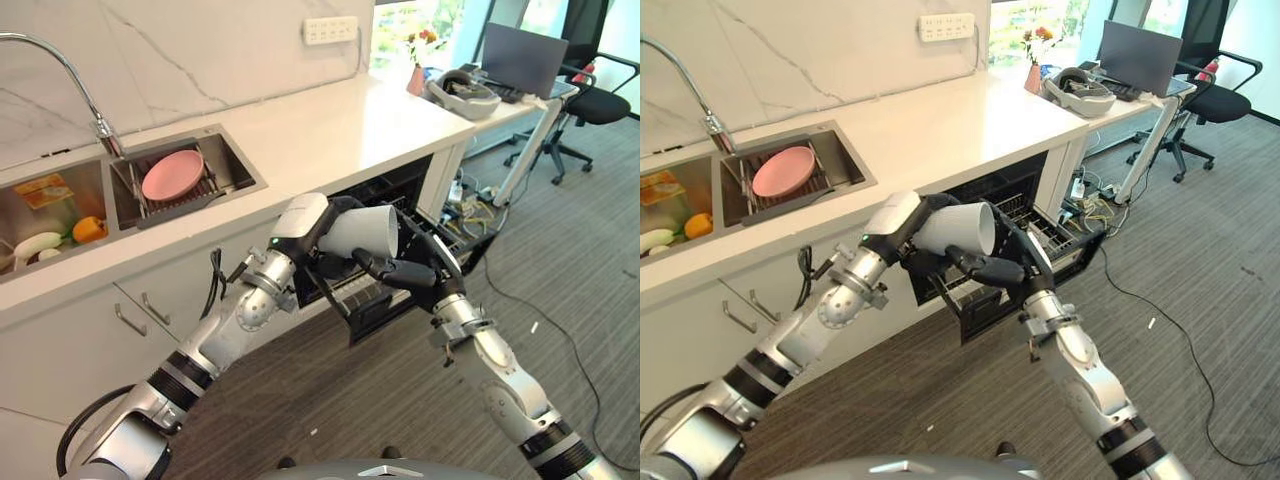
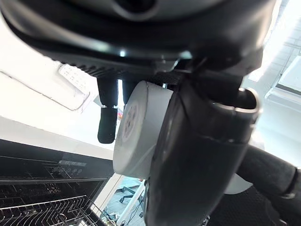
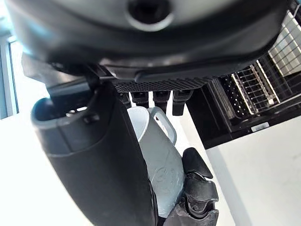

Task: Place the dishes in the dishwasher.

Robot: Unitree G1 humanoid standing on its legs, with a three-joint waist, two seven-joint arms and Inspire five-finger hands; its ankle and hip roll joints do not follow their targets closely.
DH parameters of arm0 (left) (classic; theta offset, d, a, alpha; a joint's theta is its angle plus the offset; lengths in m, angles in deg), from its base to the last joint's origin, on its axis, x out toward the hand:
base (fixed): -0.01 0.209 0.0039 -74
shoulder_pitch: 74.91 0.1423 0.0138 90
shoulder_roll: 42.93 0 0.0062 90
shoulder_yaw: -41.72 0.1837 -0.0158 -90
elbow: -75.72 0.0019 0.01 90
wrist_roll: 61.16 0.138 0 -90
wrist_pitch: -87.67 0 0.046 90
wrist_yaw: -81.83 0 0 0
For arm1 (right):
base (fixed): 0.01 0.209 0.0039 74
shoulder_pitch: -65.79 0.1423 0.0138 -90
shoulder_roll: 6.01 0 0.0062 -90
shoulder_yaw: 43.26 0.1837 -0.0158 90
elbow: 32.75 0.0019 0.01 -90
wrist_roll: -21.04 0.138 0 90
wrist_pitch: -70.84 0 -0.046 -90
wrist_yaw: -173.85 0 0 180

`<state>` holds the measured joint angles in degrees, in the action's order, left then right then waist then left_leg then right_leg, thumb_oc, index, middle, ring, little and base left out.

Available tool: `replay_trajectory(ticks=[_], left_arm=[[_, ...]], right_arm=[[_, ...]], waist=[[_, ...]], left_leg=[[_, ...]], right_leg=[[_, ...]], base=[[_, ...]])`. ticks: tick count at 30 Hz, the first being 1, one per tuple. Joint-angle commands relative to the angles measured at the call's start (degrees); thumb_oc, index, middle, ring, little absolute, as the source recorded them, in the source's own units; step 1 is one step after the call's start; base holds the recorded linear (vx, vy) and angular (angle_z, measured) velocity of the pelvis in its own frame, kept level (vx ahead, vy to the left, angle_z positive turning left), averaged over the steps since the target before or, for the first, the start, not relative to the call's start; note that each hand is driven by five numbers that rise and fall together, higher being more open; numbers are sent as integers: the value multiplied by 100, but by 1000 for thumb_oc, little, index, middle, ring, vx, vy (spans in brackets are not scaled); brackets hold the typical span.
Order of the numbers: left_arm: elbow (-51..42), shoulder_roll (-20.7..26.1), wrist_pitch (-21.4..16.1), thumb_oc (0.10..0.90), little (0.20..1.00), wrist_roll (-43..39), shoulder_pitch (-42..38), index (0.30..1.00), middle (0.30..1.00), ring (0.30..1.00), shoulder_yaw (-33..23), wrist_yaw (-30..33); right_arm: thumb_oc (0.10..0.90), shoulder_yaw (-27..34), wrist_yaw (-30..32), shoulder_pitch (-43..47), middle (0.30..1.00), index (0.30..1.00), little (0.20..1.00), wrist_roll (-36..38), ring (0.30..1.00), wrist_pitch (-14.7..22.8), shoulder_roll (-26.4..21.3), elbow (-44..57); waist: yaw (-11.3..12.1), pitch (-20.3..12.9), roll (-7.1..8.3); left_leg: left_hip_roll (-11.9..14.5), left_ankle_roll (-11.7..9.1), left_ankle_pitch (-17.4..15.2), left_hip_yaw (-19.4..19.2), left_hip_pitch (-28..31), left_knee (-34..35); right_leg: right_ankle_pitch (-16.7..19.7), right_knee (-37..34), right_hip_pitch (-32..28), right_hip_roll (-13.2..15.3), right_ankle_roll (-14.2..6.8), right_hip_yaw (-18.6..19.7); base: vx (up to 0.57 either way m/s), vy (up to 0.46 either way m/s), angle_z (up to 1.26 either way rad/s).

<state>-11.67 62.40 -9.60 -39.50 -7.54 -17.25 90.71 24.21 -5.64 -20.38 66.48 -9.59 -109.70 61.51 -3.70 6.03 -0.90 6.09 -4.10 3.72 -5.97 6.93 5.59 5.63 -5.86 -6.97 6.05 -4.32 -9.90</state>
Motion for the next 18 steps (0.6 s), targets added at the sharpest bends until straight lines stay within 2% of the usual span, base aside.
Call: replay_trajectory(ticks=[1,5,6,7,8,10,18], left_arm=[[-716,-427,-1382,400,300,-216,-944,300,300,300,1724,-825],[-645,-444,-1407,400,300,-225,-1136,300,300,300,1886,-915],[-615,-466,-1393,400,300,-236,-1148,300,300,300,1901,-904],[-609,-467,-1394,400,300,-234,-1152,300,300,300,1906,-901],[-544,-526,-1376,400,300,-254,-1142,300,300,300,1900,-898],[-483,-623,-1347,400,300,-260,-1087,300,300,300,1850,-871],[-453,-676,-1283,400,300,-251,-774,300,300,300,1640,-715]], right_arm=[[800,-23,-506,2353,900,900,900,299,900,655,556,365],[800,-94,-490,2820,900,900,900,266,900,764,600,225],[756,-63,-442,2863,834,834,834,237,834,797,659,202],[660,-63,-437,2867,691,691,691,232,691,799,663,200],[400,19,-307,2884,300,300,300,71,300,868,799,195],[400,136,-189,2813,300,300,300,-1,300,972,1037,261],[400,487,156,2356,300,300,300,-64,300,1208,1451,475]], waist=[[16,-239,254],[33,-256,252],[31,-252,245],[31,-250,247],[28,-254,232],[28,-253,199],[41,-234,145]], left_leg=[[260,-287,-416,-273,296,-59],[249,-280,-413,-268,295,-59],[246,-278,-412,-263,293,-59],[246,-277,-412,-262,292,-59],[243,-270,-419,-266,299,-59],[234,-256,-430,-266,309,-59],[218,-236,-448,-233,309,-59]], right_leg=[[-759,86,-346,261,-375,156],[-746,86,-349,261,-375,143],[-742,86,-345,260,-373,143],[-742,86,-345,260,-373,143],[-744,86,-349,265,-373,138],[-749,86,-354,275,-369,131],[-754,86,-373,305,-368,94]], base=[[0,0,0],[0,0,0],[0,0,0],[0,0,0],[0,0,0],[0,0,0],[0,0,0]])
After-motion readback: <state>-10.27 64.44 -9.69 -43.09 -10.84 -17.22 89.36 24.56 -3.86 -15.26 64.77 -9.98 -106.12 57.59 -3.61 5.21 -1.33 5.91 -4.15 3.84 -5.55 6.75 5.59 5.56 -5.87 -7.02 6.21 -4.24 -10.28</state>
